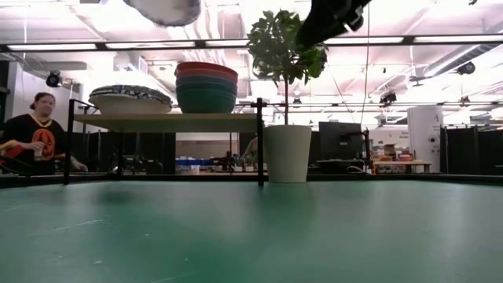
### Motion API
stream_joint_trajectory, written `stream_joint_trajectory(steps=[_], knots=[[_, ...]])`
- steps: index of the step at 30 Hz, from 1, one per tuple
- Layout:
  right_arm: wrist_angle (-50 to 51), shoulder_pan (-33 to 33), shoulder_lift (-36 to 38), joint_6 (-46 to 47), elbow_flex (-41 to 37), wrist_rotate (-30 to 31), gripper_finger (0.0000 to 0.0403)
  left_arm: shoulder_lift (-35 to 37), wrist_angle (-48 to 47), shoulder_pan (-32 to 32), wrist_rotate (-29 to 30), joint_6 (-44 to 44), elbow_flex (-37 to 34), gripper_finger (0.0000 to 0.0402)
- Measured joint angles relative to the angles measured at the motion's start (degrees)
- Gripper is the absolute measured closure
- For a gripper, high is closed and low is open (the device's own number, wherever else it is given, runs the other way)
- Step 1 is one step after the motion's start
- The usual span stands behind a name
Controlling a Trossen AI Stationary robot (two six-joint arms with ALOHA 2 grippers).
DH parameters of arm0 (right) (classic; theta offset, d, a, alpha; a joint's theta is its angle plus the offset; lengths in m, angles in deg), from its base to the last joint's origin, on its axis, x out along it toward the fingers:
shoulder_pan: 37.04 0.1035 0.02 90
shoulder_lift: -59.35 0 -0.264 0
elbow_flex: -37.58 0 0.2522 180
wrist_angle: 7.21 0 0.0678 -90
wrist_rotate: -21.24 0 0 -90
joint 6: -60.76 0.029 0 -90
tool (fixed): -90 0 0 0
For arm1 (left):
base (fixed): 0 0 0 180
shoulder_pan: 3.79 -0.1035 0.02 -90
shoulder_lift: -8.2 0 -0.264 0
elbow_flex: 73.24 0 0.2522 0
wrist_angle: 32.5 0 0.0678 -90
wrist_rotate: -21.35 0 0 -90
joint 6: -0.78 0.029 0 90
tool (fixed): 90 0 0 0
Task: Place and stack bowls onto a shelf
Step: Stack the white patterned bowl on top of the white patterned bowl on the shelf
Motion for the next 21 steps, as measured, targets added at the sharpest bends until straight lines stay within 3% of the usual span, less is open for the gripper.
stream_joint_trajectory(steps=[3,10,21], knots=[[-2.74,0.0,0.0,1.05,-2.85,0.0,0.0188,2.1,-6.59,-0.02,6.35,-4.52,1.05,0.0401],[-9.53,-0.02,0.0,1.17,-7.38,-0.01,0.0188,7.02,-18.79,0.0,6.59,-22.02,-1.33,0.0401],[-11.03,-0.02,0.09,1.48,-8.29,-0.05,0.0188,11.78,-20.51,0.0,6.54,-36.51,-14.65,0.0401]])
